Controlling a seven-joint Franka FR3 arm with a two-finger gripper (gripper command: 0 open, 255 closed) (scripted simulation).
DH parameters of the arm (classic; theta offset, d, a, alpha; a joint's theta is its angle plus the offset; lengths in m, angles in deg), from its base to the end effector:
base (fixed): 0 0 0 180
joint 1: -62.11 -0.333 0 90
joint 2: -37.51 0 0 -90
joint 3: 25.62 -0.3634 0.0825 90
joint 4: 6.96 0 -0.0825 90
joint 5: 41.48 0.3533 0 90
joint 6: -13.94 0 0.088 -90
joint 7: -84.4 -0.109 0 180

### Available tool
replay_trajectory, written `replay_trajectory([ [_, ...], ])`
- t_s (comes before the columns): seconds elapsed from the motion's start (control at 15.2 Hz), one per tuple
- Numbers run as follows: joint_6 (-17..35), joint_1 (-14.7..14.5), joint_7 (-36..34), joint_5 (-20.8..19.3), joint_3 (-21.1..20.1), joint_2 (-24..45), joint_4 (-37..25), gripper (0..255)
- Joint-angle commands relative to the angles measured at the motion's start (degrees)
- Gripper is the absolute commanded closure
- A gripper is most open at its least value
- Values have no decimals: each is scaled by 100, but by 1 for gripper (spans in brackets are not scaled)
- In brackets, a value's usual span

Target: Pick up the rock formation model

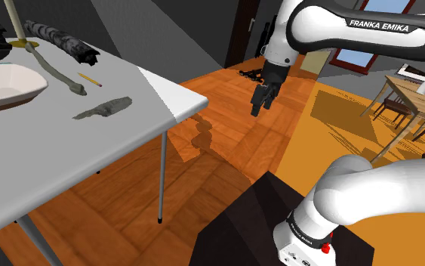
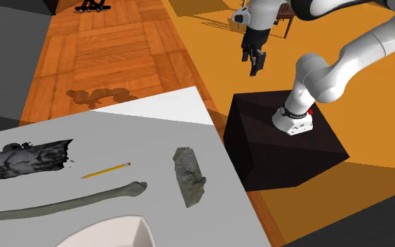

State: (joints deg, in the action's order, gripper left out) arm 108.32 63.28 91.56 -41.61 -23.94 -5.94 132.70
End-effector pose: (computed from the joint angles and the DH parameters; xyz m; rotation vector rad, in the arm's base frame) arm 0.2542 -0.0159 0.5855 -3.1180 -0.1307 0.0477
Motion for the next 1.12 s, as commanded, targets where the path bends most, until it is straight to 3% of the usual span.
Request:
replay_trajectory([
  [0.0, 0, 0, 0, 0, 0, 0, 0, 0],
  [0.53, 353, 60, -2641, 871, -1489, -201, 80, 0],
  [1.06, 845, 489, -5307, 1281, -3084, 567, -693, 0],
])
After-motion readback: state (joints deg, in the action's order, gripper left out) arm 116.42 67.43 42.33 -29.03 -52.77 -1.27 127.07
